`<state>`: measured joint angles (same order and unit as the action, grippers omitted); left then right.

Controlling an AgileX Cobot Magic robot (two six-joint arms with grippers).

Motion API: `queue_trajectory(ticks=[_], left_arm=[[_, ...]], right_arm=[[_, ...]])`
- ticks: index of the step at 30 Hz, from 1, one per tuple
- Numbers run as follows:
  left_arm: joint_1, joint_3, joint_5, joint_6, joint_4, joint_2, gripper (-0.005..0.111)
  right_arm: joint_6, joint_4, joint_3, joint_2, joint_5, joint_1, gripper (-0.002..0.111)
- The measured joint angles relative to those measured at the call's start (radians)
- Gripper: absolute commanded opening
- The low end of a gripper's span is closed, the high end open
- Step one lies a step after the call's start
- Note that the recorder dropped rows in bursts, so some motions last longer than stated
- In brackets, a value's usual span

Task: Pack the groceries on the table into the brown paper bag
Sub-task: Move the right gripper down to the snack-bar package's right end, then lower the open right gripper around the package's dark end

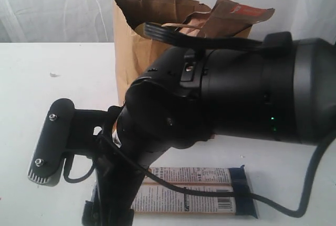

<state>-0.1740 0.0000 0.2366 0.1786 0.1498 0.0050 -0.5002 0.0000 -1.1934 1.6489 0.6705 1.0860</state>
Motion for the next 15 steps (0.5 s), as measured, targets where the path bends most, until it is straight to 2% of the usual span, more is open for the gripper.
queue_trajectory(ticks=[8,11,15], left_arm=[[0.0,0.0,0.0,0.0,0.0,0.0,0.0],[0.0,0.0,0.0,0.0,0.0,0.0,0.0],[0.0,0.0,0.0,0.0,0.0,0.0,0.0]], right_arm=[[0.002,0.01,0.0,0.002,-0.061,0.0,0.105],[0.002,0.087,0.0,0.002,-0.124,0.0,0.105],[0.008,0.16,0.0,0.006,-0.113,0.0,0.105]])
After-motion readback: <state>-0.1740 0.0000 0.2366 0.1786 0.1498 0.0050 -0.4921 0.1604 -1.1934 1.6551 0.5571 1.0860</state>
